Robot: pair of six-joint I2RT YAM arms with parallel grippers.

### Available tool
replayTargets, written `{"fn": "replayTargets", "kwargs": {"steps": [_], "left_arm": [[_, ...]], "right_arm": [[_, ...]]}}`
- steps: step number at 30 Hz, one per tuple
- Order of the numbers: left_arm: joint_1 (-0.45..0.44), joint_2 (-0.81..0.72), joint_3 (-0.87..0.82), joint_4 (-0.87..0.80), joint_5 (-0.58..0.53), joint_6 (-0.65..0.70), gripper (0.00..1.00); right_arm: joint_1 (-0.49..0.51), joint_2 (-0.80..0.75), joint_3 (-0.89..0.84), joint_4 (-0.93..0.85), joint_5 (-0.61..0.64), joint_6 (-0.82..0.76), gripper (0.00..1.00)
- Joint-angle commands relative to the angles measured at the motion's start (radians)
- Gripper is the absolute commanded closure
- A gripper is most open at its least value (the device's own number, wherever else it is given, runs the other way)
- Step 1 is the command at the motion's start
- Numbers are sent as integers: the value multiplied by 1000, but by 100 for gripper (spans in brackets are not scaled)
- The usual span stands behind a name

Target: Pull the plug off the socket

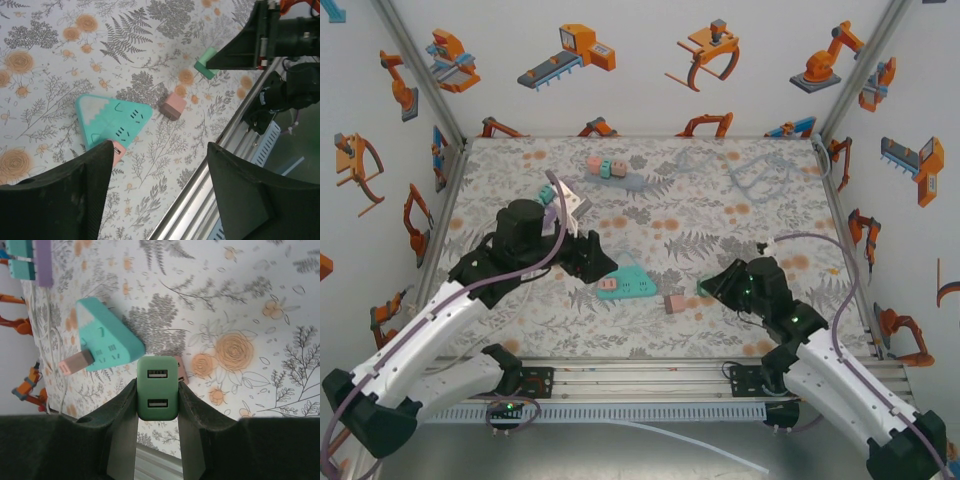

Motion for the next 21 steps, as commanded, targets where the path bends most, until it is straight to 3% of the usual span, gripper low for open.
{"fn": "replayTargets", "kwargs": {"steps": [1, 6, 11, 21], "left_arm": [[-7, -40, -33, -84, 41, 44, 18], [-9, -50, -47, -154, -7, 50, 1], [-10, -39, -62, -143, -30, 52, 3], [-10, -11, -76, -118, -31, 52, 3]], "right_arm": [[-19, 4, -92, 191, -55, 161, 100], [-20, 84, -172, 310, -39, 207, 100], [-20, 148, -217, 406, -38, 209, 100], [-20, 176, -218, 301, -33, 202, 67]]}}
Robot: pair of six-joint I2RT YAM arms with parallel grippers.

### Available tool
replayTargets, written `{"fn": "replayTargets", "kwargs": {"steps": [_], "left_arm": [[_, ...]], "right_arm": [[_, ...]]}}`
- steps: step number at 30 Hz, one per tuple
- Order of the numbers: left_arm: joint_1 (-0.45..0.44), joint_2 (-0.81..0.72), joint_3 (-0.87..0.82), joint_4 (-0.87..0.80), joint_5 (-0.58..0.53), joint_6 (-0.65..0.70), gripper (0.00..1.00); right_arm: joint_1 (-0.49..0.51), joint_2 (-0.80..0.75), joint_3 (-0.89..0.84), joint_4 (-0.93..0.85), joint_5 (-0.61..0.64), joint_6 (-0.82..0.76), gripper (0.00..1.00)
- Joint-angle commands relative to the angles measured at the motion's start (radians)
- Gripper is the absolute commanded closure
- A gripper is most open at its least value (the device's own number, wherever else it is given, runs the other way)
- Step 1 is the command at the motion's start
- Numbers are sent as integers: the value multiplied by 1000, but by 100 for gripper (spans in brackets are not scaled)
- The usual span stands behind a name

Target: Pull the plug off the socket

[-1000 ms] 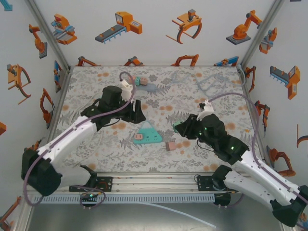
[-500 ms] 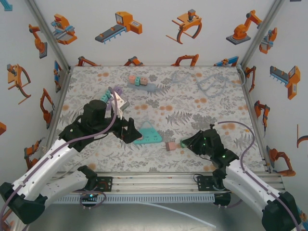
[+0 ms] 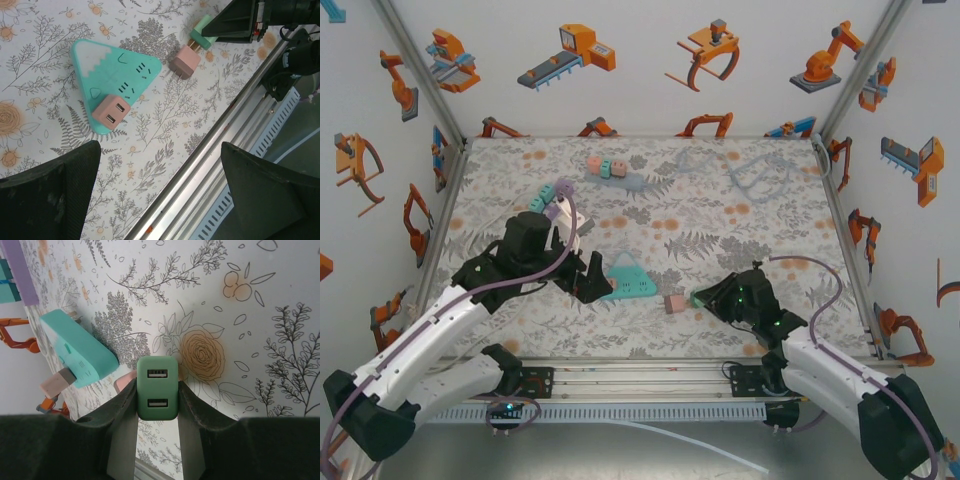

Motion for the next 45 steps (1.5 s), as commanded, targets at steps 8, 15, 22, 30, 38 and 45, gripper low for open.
{"fn": "replayTargets", "kwargs": {"steps": [8, 15, 22, 30, 38, 45], "left_arm": [[-3, -2, -24, 15, -20, 12, 3], [-4, -12, -26, 11, -54, 8, 3], [-6, -20, -22, 3, -78, 2, 3], [-40, 30, -20, 61, -133, 37, 3], [-124, 112, -15, 70, -257, 277, 3], [-174, 141, -141, 225, -269, 566, 3]], "right_arm": [[-4, -43, 36, -246, 39, 10, 55], [-4, -126, 72, -402, 85, 10, 51], [-4, -208, 191, -462, 123, -91, 49], [90, 114, 439, -235, 77, -433, 48], [216, 596, 783, -230, -43, -738, 45], [231, 839, 881, -105, -127, -694, 44]]}}
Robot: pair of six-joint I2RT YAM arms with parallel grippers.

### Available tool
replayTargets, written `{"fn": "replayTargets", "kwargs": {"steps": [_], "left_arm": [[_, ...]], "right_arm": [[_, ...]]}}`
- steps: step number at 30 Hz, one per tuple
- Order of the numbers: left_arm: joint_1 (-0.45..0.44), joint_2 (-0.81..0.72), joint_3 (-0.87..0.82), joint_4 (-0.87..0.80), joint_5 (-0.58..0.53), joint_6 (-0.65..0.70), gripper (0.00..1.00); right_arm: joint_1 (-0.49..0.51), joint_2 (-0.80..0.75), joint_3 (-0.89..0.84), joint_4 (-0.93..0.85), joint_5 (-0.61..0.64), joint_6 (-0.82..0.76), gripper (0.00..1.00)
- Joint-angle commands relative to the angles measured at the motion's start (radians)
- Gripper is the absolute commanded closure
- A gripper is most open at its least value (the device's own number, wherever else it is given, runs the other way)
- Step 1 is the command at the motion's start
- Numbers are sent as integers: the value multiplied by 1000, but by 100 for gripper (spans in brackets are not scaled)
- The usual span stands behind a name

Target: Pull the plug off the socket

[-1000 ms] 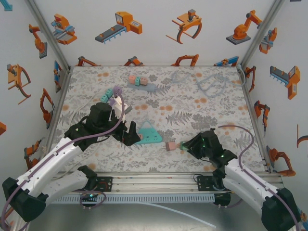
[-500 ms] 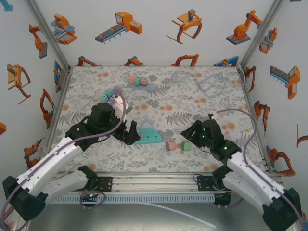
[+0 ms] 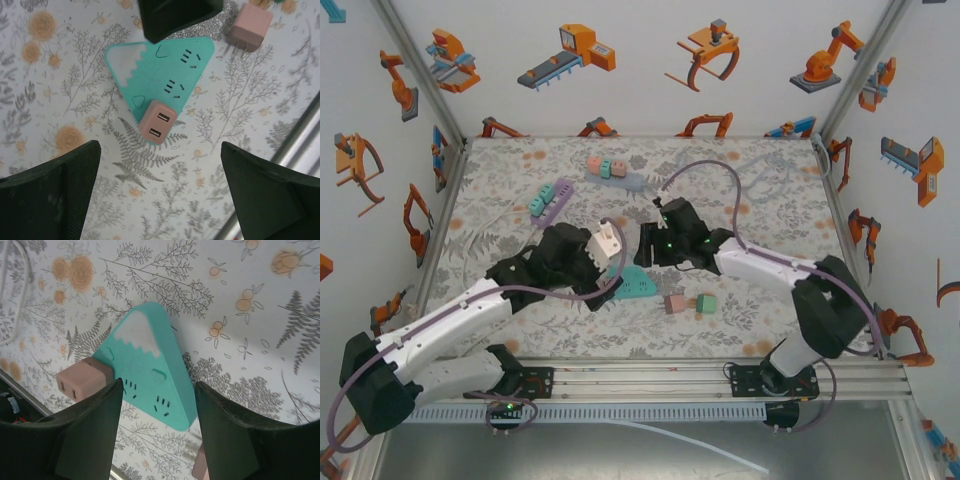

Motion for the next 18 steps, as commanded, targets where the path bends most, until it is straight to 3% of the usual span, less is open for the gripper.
{"fn": "replayTargets", "kwargs": {"steps": [1, 9, 18], "left_arm": [[-9, 20, -74, 107, 11, 230, 3], [-14, 191, -62, 174, -52, 336, 2], [-20, 294, -18, 194, -43, 359, 35]], "right_arm": [[9, 69, 50, 59, -50, -8, 44], [21, 172, 77, 67, -61, 23, 44], [24, 208, 76, 14, -40, 25, 44]]}}
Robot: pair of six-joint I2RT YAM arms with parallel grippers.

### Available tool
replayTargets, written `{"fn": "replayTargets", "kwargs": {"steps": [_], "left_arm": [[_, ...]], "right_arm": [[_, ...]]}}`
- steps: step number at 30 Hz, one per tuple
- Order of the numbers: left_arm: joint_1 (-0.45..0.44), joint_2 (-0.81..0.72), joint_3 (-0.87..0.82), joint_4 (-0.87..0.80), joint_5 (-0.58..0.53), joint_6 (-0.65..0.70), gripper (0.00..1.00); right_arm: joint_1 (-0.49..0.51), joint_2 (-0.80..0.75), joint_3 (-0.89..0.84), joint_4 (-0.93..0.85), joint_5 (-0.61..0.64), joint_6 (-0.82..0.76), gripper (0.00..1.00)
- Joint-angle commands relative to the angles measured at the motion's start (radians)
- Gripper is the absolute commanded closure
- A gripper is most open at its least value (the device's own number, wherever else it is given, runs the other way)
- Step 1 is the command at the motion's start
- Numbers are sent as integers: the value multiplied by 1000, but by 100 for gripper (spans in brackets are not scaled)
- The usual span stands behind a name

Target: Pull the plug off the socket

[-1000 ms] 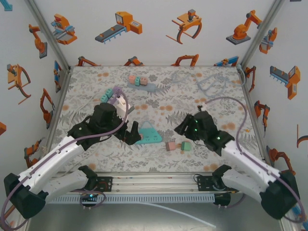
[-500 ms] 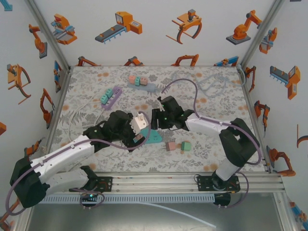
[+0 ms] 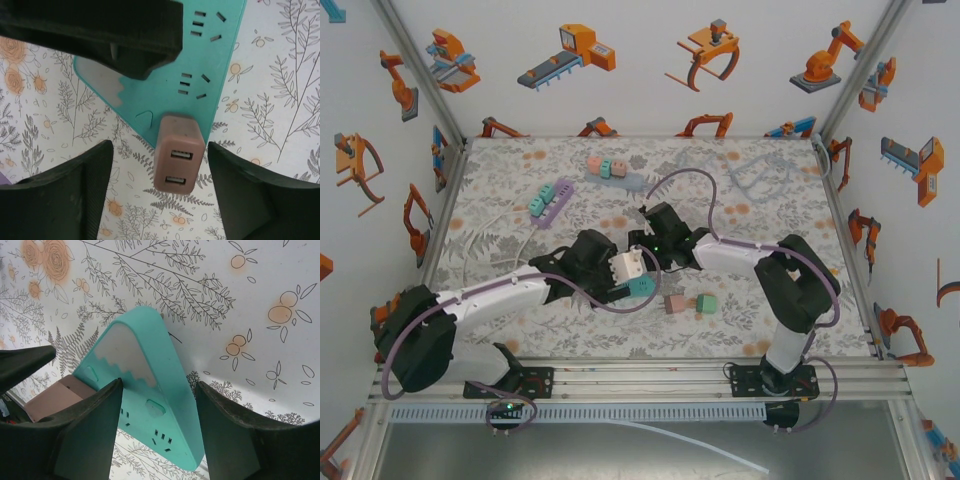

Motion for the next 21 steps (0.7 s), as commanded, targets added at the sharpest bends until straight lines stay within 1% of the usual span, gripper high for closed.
{"fn": "replayTargets", "kwargs": {"steps": [1, 6, 9, 13, 15, 18, 21], "left_arm": [[-8, 7, 26, 25, -1, 31, 38], [-15, 17, 27, 30, -15, 32, 52], [-20, 27, 31, 24, -33, 40, 54], [-25, 41, 27, 30, -44, 51, 49], [-28, 51, 27, 28, -46, 54, 51], [-33, 64, 27, 24, -58, 60, 61], [-41, 65, 29, 11, -77, 69, 71]], "right_arm": [[7, 25, 19, -31, 17, 3, 44], [19, 51, 27, -53, 26, 1, 44], [23, 70, 41, -88, 41, 4, 44], [35, 94, 69, -154, 73, -5, 44], [40, 106, 79, -182, 88, -17, 44], [49, 118, 95, -230, 120, -38, 44], [71, 137, 135, -321, 204, -70, 44]]}}
